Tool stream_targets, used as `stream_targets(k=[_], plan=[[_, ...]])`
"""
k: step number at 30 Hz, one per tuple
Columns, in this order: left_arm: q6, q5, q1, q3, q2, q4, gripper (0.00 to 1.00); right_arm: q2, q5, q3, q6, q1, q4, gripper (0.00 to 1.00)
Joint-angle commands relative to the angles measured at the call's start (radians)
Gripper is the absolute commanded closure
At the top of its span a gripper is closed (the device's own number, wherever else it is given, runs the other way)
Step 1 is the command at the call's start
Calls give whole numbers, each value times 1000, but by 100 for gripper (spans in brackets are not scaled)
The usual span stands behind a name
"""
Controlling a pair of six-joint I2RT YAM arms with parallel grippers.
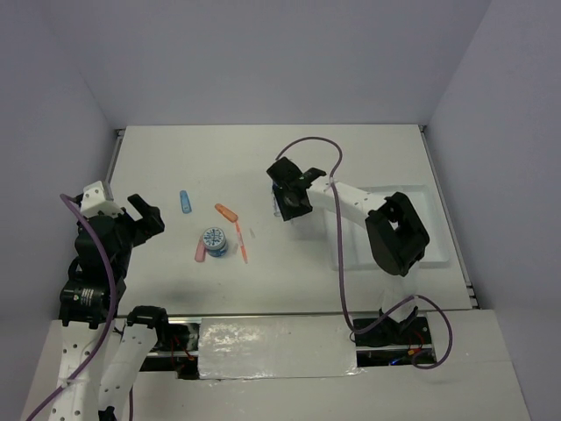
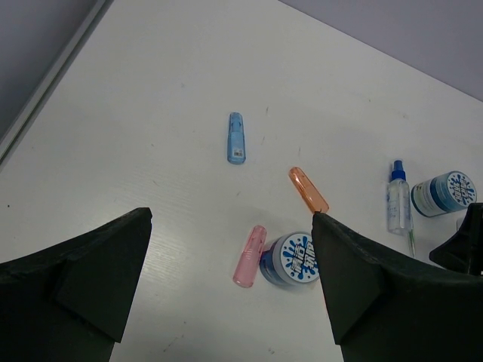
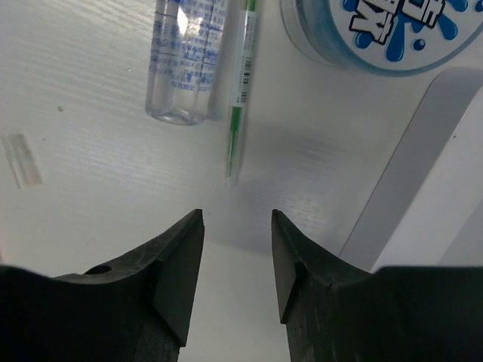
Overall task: Sort the stationery into containers
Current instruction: Pick up the pen from the center of the board.
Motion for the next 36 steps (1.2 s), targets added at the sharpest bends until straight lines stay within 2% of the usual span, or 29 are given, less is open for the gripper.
stream_targets(k=[1,12,29,36], plan=[[8,17,5,-6,5,40,1,37,-17,25,-33,-25,64,52],[12,39,5,-7,8,46,1,57,-42,-1,-60,-48,185,56],[18,60,6,-9,2,54,1,178,-39,62,-64,-69,183,64],[21,62,5,-10,3,54,1,204,-88,55,-50,-71,157,65]])
